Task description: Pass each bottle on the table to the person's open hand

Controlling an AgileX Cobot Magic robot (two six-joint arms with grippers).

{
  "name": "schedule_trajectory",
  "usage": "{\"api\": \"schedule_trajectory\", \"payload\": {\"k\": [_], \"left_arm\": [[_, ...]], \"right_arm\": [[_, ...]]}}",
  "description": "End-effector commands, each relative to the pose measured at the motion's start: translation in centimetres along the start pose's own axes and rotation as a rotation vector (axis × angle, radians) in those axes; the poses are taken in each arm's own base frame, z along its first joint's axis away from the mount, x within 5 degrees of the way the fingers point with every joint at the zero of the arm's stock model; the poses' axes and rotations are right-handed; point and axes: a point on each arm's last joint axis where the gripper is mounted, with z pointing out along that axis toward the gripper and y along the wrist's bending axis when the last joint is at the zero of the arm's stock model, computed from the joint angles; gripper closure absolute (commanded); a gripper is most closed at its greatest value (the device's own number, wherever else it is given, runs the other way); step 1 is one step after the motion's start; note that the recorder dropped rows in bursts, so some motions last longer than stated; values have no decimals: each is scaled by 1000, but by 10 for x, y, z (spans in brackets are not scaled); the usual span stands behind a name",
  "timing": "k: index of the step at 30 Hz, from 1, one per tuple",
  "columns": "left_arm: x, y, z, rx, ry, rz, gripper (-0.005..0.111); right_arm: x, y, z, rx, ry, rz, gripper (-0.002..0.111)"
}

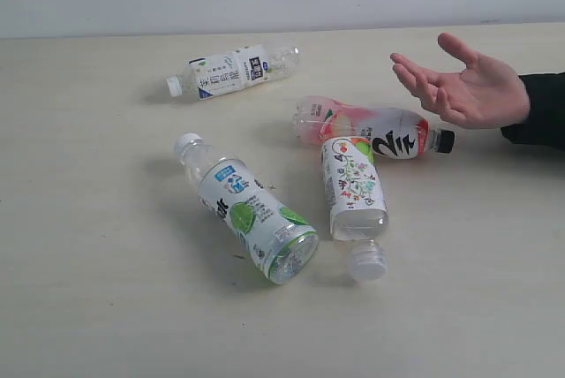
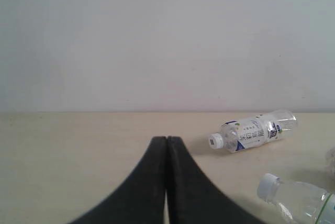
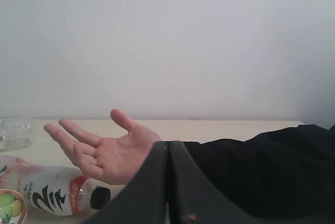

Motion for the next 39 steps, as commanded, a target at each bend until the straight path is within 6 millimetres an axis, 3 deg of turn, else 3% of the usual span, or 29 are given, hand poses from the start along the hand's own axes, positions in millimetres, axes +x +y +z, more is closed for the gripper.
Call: {"api": "schedule_trajectory", "payload": {"k": [1, 27, 34, 39], "left_arm": [[0, 0, -1, -1, -6, 8, 107], [0, 0, -1, -1, -6, 3, 107], [-1, 0, -1, 4, -11, -396, 107], [-4, 0, -1, 14, -45, -422, 107]], "right_arm": [[1, 0, 0, 6, -3, -3, 108], [1, 0, 0, 6, -3, -6, 108], [1, 0, 0, 6, -3, -6, 108], [1, 0, 0, 6, -3, -3, 108]]}}
